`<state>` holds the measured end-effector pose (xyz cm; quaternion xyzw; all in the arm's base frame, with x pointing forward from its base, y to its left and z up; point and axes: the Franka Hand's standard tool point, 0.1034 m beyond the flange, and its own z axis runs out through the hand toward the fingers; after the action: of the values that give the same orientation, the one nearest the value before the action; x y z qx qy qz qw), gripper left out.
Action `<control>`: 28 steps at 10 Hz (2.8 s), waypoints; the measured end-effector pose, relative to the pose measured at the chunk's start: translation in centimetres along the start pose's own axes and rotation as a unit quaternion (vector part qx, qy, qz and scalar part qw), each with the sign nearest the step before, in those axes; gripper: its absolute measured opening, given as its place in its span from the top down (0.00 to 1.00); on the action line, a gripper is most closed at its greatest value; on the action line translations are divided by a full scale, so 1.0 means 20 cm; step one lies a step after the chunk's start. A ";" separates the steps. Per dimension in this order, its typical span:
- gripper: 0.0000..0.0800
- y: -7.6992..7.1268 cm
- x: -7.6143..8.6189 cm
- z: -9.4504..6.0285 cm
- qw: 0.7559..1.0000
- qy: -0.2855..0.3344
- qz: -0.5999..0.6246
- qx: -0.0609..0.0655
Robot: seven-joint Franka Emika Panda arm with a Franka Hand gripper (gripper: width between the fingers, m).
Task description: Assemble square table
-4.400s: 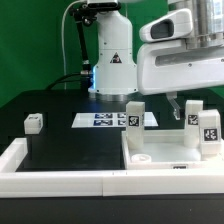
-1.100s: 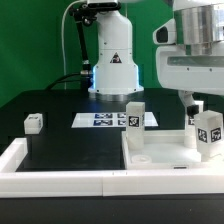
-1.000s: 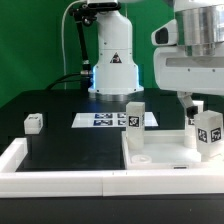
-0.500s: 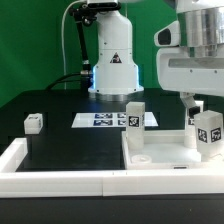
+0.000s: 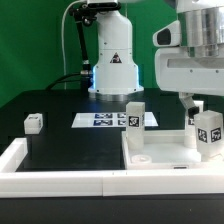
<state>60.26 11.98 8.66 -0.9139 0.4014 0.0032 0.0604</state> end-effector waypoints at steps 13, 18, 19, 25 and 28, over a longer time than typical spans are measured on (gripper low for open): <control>0.19 0.02 0.04 0.00 0.910 0.006 -0.414 -0.014; 0.19 0.03 0.06 -0.01 0.889 0.010 -0.457 -0.024; 0.34 0.03 0.06 -0.01 0.889 0.010 -0.457 -0.024; 0.63 0.03 0.06 -0.01 0.897 0.011 -0.441 -0.024; 0.63 0.02 0.06 -0.01 0.922 0.013 -0.387 -0.022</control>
Offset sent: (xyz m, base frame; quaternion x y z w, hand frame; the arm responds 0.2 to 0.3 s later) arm 0.0009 0.0010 0.0005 -0.0043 0.0008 -0.1997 0.9798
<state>60.66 10.83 8.71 -0.9991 0.0166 -0.0232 0.0317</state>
